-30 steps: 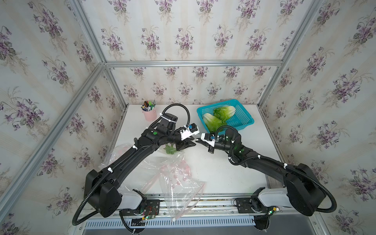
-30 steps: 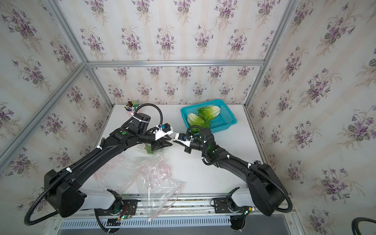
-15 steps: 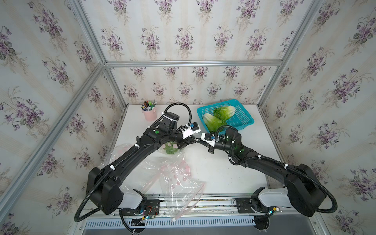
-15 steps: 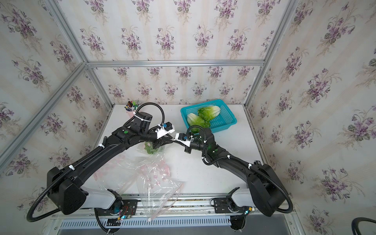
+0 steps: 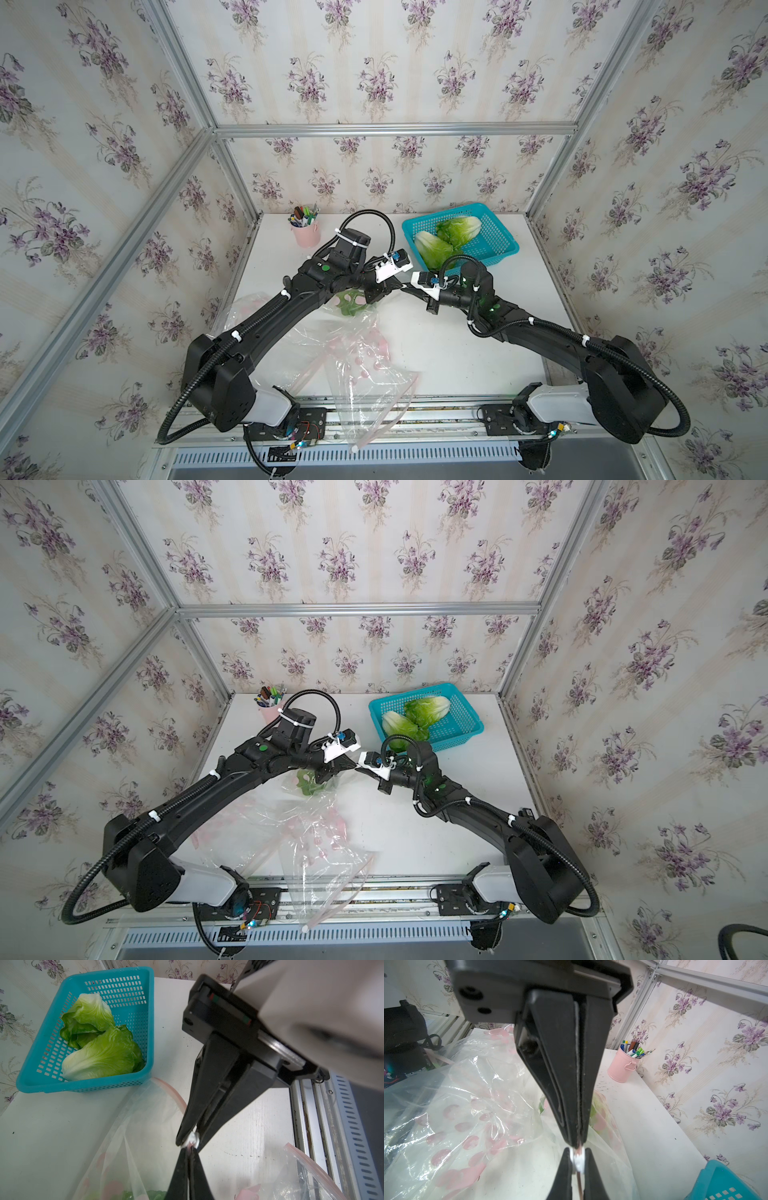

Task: Open the zip-top bag and take out the chinese cabbages
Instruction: Unzip the zipper on the zipper food storage bag.

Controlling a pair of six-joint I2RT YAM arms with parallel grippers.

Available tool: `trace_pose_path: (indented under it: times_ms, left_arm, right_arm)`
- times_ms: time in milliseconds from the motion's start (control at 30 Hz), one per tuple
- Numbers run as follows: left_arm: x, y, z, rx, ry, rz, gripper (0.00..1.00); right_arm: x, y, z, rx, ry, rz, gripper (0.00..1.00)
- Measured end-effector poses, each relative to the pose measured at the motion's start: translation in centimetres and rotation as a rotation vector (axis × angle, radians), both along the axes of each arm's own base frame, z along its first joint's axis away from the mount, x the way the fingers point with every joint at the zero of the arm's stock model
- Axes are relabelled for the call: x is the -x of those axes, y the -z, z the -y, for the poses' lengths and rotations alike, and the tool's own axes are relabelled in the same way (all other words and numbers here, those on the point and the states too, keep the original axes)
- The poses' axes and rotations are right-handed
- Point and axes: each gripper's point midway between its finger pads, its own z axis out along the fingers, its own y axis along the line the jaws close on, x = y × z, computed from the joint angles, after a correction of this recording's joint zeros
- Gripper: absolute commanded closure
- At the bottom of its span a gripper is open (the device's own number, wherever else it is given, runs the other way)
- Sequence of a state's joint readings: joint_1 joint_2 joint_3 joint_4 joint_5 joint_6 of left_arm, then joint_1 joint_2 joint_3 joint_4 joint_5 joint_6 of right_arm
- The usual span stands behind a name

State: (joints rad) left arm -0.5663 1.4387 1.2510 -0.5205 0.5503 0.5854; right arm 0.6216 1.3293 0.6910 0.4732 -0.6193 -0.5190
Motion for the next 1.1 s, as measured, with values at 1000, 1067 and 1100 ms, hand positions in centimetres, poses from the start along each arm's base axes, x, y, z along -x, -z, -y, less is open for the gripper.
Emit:
trace_pose_path:
  times_ms: [1000, 1067, 1100]
  left_arm:
    - [-0.9, -2.5, -5.6, 0.013, -0.170, 0.148, 1.00]
    - [-1.0, -2.9, -6.5, 0.022, -0.197, 0.155, 1.00]
    - [-1.1, -3.1, -6.9, 0.025, -0.209, 0.160, 1.00]
  right_arm:
    - [-1.4, 3.7, 1.7, 0.052, 0.050, 0.081, 1.00]
    - [-1.9, 4.0, 2.1, 0.060, 0.063, 0.081, 1.00]
    - [-2.0, 4.1, 2.2, 0.063, 0.067, 0.081, 1.00]
